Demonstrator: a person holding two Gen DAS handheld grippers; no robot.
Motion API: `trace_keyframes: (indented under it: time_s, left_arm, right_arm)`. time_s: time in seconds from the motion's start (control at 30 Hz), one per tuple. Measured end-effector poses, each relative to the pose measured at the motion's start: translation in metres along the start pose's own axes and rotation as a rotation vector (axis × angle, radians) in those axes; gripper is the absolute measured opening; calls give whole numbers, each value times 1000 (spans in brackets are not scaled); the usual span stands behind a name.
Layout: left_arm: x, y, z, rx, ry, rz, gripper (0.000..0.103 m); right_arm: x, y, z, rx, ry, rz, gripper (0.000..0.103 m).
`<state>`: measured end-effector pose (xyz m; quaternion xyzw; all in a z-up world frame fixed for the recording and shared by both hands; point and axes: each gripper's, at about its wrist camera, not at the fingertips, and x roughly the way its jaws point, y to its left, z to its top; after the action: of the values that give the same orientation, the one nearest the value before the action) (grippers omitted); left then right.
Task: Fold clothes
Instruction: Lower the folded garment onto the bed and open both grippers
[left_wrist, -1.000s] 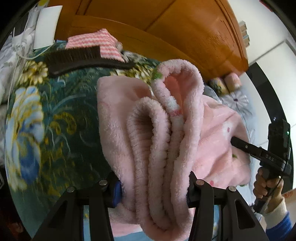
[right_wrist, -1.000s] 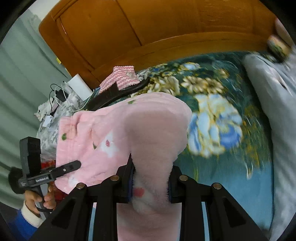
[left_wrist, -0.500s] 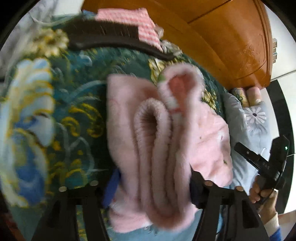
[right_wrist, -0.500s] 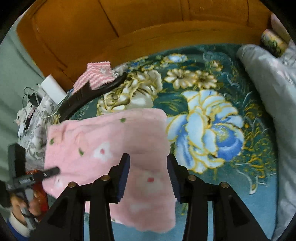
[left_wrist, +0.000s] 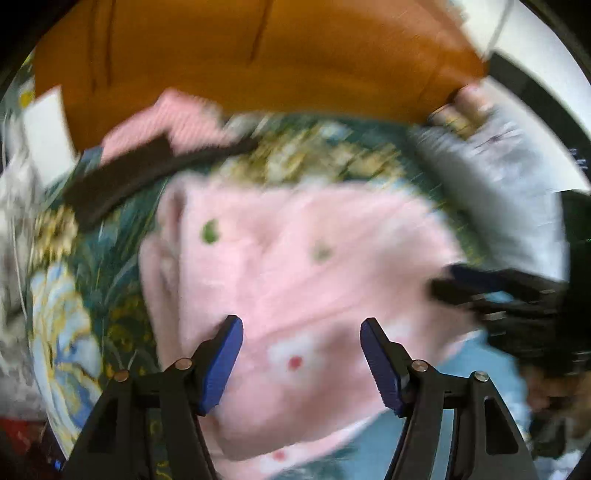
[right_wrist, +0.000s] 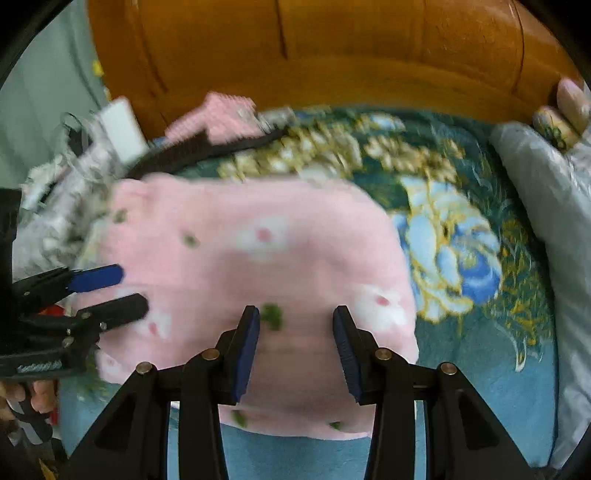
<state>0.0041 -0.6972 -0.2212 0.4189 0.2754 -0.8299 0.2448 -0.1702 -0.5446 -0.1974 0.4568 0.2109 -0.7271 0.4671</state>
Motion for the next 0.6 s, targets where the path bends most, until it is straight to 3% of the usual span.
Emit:
trace_keyframes:
  time_s: [0.07,0.2,0.37,0.6]
  left_arm:
    - [1,3,-3,-4,-18,-12,68]
    - [-28,0,-7,-1,-91,-43,68]
    - [-62,-1,-52,13,-171,-36,70]
    - [-44,0,-103,22,-77,46,70]
  right_arm:
    - [6,-4,-5,40,5,-6,42]
    - [-25,4,-19,64,-95,9,42]
    - [-43,19,-74,89,-125,40,42]
    - [-15,29,-119,167,-62,10,42]
